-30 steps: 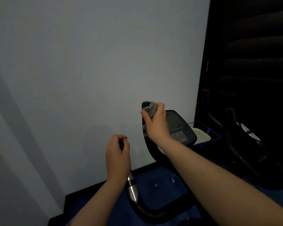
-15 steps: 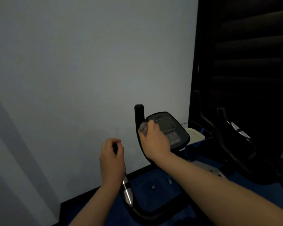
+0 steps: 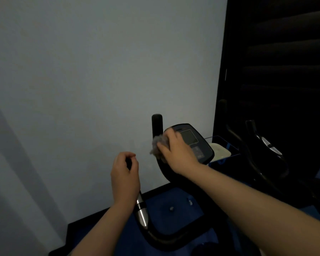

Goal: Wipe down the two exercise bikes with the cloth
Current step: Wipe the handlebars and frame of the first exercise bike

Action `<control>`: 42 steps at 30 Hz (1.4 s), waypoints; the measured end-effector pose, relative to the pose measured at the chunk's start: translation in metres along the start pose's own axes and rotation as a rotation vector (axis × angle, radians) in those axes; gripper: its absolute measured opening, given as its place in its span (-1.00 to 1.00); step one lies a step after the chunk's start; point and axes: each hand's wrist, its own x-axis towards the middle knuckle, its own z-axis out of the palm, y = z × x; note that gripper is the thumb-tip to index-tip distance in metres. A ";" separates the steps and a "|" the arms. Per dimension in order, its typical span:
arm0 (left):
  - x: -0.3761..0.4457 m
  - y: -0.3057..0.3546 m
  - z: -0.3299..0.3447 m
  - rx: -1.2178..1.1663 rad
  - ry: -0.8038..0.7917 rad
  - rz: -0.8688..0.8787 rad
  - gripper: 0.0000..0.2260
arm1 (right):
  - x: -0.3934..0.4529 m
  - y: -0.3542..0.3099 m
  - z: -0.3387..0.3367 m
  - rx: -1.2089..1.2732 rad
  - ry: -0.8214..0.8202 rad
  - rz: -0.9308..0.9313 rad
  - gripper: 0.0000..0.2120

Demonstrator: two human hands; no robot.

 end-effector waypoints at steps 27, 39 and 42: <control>-0.039 0.071 -0.041 -0.039 -0.345 0.012 -0.71 | -0.067 -0.014 -0.056 0.797 -0.520 0.097 -0.80; -0.100 0.088 -0.141 0.181 -0.219 -0.142 -0.93 | -0.089 -0.065 -0.017 0.675 -0.553 -0.176 -0.91; -0.108 0.088 -0.165 0.233 -0.170 -0.155 -0.84 | -0.096 -0.075 -0.011 0.596 -0.636 -0.212 -0.85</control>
